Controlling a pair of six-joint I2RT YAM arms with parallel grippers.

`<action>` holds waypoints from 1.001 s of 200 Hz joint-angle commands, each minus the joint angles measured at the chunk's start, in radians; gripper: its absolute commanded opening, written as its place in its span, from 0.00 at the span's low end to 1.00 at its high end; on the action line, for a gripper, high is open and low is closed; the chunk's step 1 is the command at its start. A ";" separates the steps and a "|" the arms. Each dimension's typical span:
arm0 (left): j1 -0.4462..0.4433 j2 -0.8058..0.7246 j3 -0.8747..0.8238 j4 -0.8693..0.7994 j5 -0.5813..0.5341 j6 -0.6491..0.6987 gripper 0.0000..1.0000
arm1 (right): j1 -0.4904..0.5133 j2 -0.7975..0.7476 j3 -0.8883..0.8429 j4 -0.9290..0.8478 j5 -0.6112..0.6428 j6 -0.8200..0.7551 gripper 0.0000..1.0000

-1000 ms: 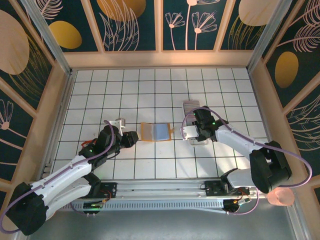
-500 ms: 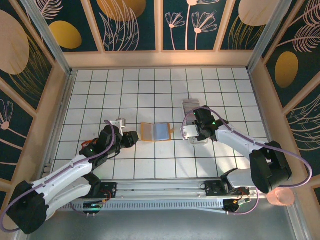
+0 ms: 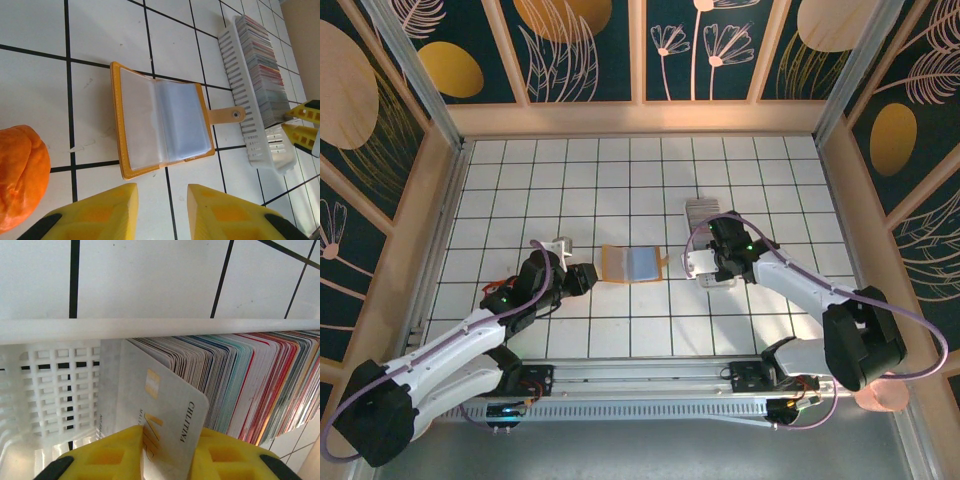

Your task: Put the credit cards into the card holder

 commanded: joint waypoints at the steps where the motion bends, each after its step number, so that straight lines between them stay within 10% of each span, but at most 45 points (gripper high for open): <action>1: 0.004 0.005 0.002 0.017 0.016 -0.012 0.31 | -0.010 -0.025 0.036 0.043 0.034 -0.013 0.23; 200: 0.004 -0.003 -0.003 0.013 0.013 -0.013 0.29 | 0.019 -0.141 0.114 -0.275 -0.047 0.131 0.00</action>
